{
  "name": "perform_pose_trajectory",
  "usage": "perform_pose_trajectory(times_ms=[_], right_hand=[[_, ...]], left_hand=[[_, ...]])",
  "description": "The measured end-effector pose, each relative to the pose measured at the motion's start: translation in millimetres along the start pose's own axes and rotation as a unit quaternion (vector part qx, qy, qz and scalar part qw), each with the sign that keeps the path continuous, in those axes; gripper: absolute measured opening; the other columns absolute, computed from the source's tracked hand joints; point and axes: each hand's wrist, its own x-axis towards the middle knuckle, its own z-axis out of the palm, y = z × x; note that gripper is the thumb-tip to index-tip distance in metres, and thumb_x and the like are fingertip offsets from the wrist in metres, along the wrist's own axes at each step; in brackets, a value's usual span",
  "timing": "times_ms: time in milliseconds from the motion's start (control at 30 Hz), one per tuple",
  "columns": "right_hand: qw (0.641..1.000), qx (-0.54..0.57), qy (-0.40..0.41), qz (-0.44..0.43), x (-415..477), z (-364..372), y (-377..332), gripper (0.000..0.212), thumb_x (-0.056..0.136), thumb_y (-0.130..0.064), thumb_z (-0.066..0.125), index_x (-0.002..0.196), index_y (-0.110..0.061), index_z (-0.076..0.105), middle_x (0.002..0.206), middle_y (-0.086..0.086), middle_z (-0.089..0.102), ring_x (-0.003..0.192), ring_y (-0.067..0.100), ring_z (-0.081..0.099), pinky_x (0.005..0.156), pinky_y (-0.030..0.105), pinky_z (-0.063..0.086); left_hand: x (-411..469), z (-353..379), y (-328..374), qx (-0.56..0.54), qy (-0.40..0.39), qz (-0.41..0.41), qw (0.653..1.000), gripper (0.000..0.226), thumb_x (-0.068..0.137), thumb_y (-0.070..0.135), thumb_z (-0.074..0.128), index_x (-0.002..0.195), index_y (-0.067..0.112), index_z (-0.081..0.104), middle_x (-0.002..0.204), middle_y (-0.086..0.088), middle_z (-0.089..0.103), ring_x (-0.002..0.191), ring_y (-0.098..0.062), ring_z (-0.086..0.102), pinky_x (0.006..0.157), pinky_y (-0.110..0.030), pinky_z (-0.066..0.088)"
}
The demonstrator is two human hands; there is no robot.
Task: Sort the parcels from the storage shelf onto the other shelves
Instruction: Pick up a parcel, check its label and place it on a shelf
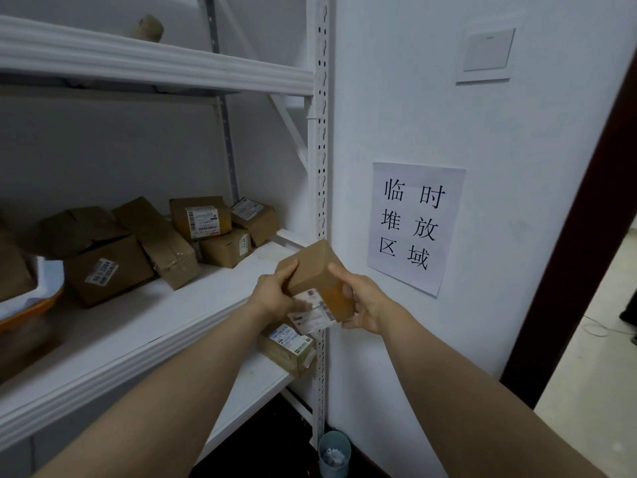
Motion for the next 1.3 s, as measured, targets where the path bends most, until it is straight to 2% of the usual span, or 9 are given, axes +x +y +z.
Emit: perform_pose_trajectory(times_ms=[100, 300, 500, 600, 767, 933, 1067, 1167, 1300], right_hand=[[0.998, 0.002, -0.012, 0.06, -4.9, 1.0, -0.1, 0.071, 0.072, -0.078, 0.054, 0.108, -0.017, 0.064, 0.095, 0.012, 0.07, 0.085, 0.027, 0.062, 0.067, 0.043, 0.043], [0.983, 0.134, -0.01, 0.124, -1.6, -12.6, 8.5, 0.063, 0.074, -0.073, 0.05, 0.08, -0.012, 0.067, 0.07, 0.011, 0.071, 0.075, 0.028, 0.065, 0.061, 0.031, 0.048], [0.98, 0.122, -0.027, 0.154, 7.2, -21.2, 18.8, 0.069, 0.076, -0.075, 0.041, 0.087, -0.012, 0.068, 0.084, 0.016, 0.073, 0.085, 0.032, 0.065, 0.069, 0.034, 0.048], [0.98, 0.099, -0.067, 0.16, 9.5, -22.7, 23.3, 0.076, 0.077, -0.079, 0.036, 0.09, -0.013, 0.07, 0.09, 0.016, 0.073, 0.089, 0.032, 0.065, 0.075, 0.035, 0.048], [0.986, 0.052, -0.066, 0.142, 20.3, -20.6, 36.1, 0.091, 0.075, -0.089, 0.025, 0.094, -0.015, 0.073, 0.089, 0.012, 0.074, 0.086, 0.026, 0.066, 0.08, 0.033, 0.049], [0.995, -0.024, -0.013, 0.093, 32.2, -12.3, 59.7, 0.069, 0.072, -0.071, 0.064, 0.113, -0.015, 0.064, 0.098, 0.008, 0.072, 0.094, 0.024, 0.066, 0.085, 0.038, 0.053], [0.995, -0.098, -0.028, 0.013, 42.3, -3.9, 77.8, 0.106, 0.045, -0.042, 0.093, 0.13, -0.011, 0.038, 0.121, 0.002, 0.061, 0.111, 0.021, 0.06, 0.101, 0.039, 0.048], [0.975, -0.218, -0.031, -0.008, 52.8, 15.8, 89.6, 0.142, 0.017, -0.063, 0.09, 0.139, -0.019, 0.033, 0.128, 0.0, 0.056, 0.119, 0.021, 0.054, 0.104, 0.042, 0.045], [0.949, -0.312, -0.032, 0.022, 67.1, 39.5, 105.0, 0.147, 0.032, -0.066, 0.086, 0.152, -0.022, 0.014, 0.149, 0.008, 0.024, 0.14, 0.024, 0.025, 0.117, 0.041, 0.027]], left_hand=[[-2.6, 5.3, 12.5, -0.021, 0.02, 0.025, 0.999, 0.091, 0.068, 0.006, 0.083, 0.146, 0.02, 0.038, 0.132, -0.005, 0.055, 0.113, -0.019, 0.054, 0.102, -0.035, 0.044], [-4.1, 10.3, 20.3, -0.134, 0.014, -0.033, 0.99, 0.099, 0.073, 0.007, 0.08, 0.151, 0.01, 0.019, 0.136, -0.01, 0.052, 0.114, -0.026, 0.057, 0.095, -0.042, 0.05], [-10.5, 14.1, 13.6, -0.203, -0.098, -0.086, 0.97, 0.056, 0.08, 0.015, 0.072, 0.128, 0.017, 0.044, 0.099, -0.005, 0.07, 0.082, -0.015, 0.067, 0.054, -0.019, 0.051], [-9.1, 11.9, 5.4, -0.201, -0.1, -0.092, 0.97, 0.055, 0.077, 0.016, 0.074, 0.125, 0.013, 0.047, 0.098, -0.007, 0.073, 0.08, -0.017, 0.071, 0.051, -0.018, 0.052], [-11.9, 20.6, -2.2, -0.186, -0.062, -0.127, 0.972, 0.017, 0.082, 0.021, 0.07, 0.092, 0.02, 0.056, 0.083, 0.0, 0.069, 0.059, -0.007, 0.068, 0.044, -0.017, 0.049], [-12.8, 33.4, -22.4, -0.223, -0.029, -0.215, 0.95, 0.034, 0.08, 0.041, 0.069, 0.106, 0.02, 0.062, 0.089, 0.0, 0.069, 0.08, -0.016, 0.063, 0.063, -0.027, 0.044], [-14.2, 43.0, -40.1, -0.253, -0.052, -0.3, 0.918, 0.053, 0.079, 0.06, 0.061, 0.11, 0.016, 0.058, 0.099, -0.005, 0.065, 0.096, -0.025, 0.059, 0.079, -0.036, 0.043], [-15.5, 45.7, -58.5, -0.246, -0.063, -0.335, 0.907, 0.051, 0.083, 0.064, 0.053, 0.107, 0.019, 0.053, 0.105, -0.007, 0.057, 0.102, -0.028, 0.051, 0.085, -0.044, 0.036], [-15.1, 41.7, -86.8, -0.284, -0.048, -0.376, 0.881, 0.047, 0.084, 0.06, 0.054, 0.107, 0.019, 0.062, 0.105, -0.01, 0.065, 0.092, -0.026, 0.059, 0.083, -0.037, 0.045]])
